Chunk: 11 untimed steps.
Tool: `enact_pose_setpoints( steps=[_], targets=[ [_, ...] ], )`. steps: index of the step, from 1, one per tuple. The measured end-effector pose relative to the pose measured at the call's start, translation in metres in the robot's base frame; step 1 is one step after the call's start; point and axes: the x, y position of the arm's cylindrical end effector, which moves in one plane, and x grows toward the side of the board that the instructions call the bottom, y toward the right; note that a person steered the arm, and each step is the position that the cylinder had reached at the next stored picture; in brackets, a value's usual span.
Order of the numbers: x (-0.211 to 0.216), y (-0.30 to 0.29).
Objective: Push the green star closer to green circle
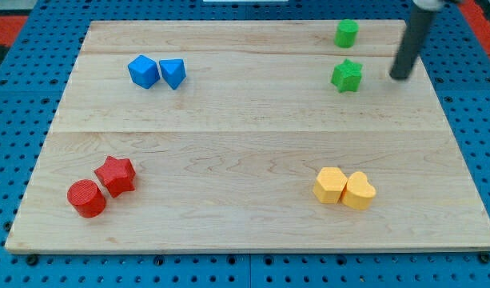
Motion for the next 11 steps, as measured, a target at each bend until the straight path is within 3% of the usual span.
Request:
enact_pose_setpoints(
  steps=[1,2,5,7,10,11],
  targets=[
    [0.052,-0.015],
    [0.052,-0.070],
    [-0.001,-0.099],
    [0.065,-0.086],
    [-0.079,-0.086],
    [-0.082,-0.062]
  ],
)
